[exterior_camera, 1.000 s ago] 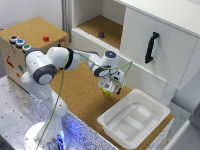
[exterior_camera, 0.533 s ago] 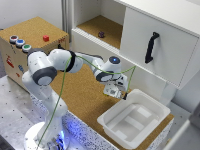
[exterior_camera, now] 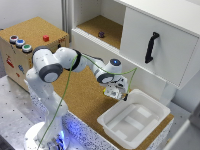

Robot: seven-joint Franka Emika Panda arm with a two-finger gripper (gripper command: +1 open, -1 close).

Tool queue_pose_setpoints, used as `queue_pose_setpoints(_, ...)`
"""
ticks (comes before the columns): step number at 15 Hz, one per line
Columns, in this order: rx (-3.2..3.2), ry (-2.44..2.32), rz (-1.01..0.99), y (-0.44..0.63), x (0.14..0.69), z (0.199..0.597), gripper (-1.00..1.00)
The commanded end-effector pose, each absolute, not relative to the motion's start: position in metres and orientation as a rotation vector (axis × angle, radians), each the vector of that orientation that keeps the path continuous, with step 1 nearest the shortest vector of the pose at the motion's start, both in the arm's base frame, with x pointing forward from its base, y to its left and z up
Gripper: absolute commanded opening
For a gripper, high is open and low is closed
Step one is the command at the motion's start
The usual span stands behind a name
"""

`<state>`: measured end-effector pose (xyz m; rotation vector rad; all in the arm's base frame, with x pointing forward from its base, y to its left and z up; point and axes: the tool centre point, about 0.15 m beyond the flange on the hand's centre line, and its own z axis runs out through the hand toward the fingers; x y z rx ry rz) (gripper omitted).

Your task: Go slide the yellow block to the left

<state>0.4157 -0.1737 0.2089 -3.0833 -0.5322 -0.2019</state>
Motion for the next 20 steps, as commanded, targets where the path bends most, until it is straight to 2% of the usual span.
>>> queue_pose_setpoints(1,-3.061,-0.487,-0.171,-0.162,0.427,0.2,-1.0)
queue_pose_setpoints(9,-3.051,-0.465,-0.129,-0.109,0.41,0.21,-1.0)
queue_pose_setpoints(20,-3.067,-0.335,-0.04,-0.039,0.405,0.203,-1.0)
